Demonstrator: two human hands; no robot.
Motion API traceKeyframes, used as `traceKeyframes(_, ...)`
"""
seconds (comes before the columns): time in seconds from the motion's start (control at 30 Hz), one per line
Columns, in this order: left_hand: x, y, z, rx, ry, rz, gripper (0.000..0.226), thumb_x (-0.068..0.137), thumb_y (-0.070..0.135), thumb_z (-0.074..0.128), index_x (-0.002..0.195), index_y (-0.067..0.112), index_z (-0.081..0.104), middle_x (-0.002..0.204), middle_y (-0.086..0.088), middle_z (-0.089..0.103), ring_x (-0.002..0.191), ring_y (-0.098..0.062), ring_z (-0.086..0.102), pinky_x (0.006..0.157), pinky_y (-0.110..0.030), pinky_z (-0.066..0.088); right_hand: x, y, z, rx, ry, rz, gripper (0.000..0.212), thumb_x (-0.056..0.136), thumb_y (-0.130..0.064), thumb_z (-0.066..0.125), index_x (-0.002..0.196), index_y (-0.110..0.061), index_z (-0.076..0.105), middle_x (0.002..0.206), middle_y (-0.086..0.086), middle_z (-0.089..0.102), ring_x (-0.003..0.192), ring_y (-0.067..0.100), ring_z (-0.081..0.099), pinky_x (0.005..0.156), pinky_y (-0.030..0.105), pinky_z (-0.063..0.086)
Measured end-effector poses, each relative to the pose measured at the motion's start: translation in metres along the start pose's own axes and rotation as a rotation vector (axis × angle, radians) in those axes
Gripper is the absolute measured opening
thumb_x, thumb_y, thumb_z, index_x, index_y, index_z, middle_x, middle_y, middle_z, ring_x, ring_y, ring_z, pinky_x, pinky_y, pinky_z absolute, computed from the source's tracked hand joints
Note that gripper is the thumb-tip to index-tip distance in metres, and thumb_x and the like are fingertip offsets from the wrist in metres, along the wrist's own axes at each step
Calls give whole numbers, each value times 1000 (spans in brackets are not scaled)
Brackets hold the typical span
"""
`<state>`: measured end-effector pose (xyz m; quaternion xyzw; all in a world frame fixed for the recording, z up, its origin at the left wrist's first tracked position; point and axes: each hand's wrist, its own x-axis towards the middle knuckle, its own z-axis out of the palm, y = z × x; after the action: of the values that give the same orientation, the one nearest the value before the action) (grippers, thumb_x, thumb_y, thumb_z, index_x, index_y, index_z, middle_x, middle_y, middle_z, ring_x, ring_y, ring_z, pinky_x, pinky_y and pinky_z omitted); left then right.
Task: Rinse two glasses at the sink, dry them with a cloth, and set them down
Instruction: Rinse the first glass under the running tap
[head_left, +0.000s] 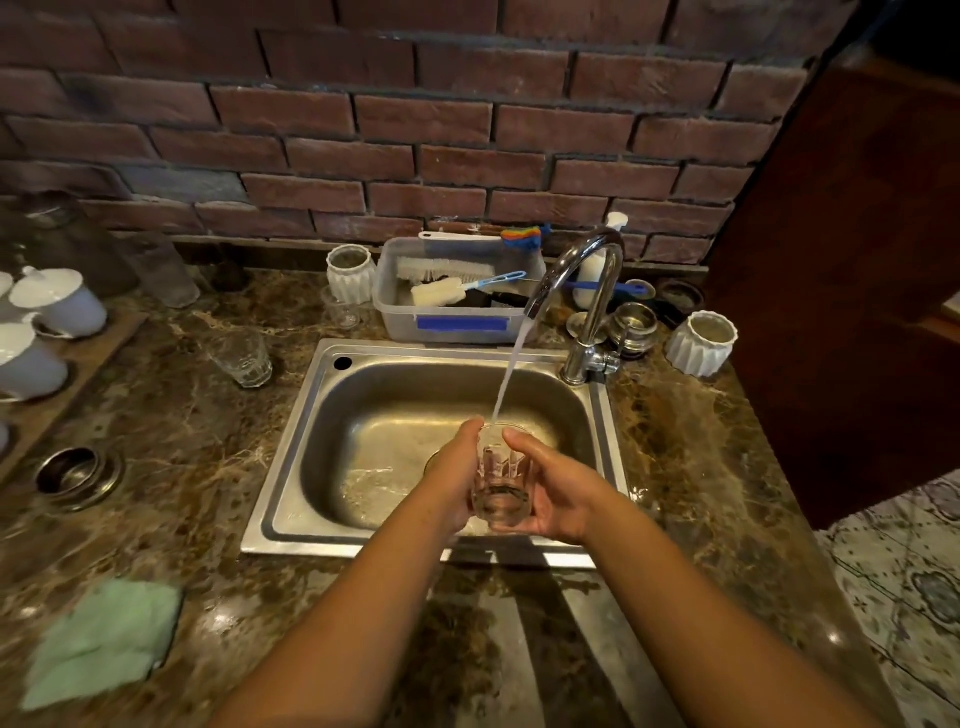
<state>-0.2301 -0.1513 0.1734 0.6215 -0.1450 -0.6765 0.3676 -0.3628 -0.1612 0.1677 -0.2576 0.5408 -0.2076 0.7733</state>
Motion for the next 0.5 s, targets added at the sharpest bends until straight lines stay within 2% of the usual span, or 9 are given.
traceKeyframes(0.1, -5, -2, -1, 0, -22, 13, 56, 102, 53, 43, 128, 9, 65, 115, -21, 75, 107, -37, 72, 84, -43, 60, -7, 1, 2, 1, -4, 2, 52, 80, -53, 71, 112, -12, 70, 103, 16, 78, 100, 33, 72, 84, 45, 59)
traceKeyframes(0.2, -8, -4, 0, 16, -30, 21, 55, 102, 56, 42, 126, 12, 63, 112, -20, 76, 101, -35, 74, 71, -36, 57, -14, 1, 0, 19, -22, -6, 54, 80, -50, 72, 118, -11, 68, 107, 17, 77, 98, 33, 73, 83, 45, 60)
traceKeyframes(0.3, -9, -6, 4, 62, -50, 61, 57, 102, 61, 38, 125, 16, 63, 106, -17, 78, 97, -33, 75, 76, -39, 59, -18, 0, -6, 26, -37, -30, 59, 77, -47, 75, 123, -11, 66, 109, 18, 76, 100, 35, 73, 85, 47, 60)
traceKeyframes(0.4, -7, -12, 16, 192, -42, 165, 54, 105, 59, 34, 127, 19, 62, 109, -13, 76, 99, -29, 74, 91, -49, 60, -16, -2, -19, 42, -2, -67, 56, 82, -43, 75, 126, -9, 65, 117, 21, 73, 111, 38, 69, 100, 54, 53)
traceKeyframes(0.5, -6, -20, 29, 340, -41, 300, 42, 108, 50, 34, 113, 24, 67, 110, -11, 73, 102, -28, 71, 95, -53, 58, -14, -6, -35, 80, 45, -105, 49, 88, -33, 74, 125, -3, 65, 122, 26, 70, 113, 41, 67, 100, 55, 52)
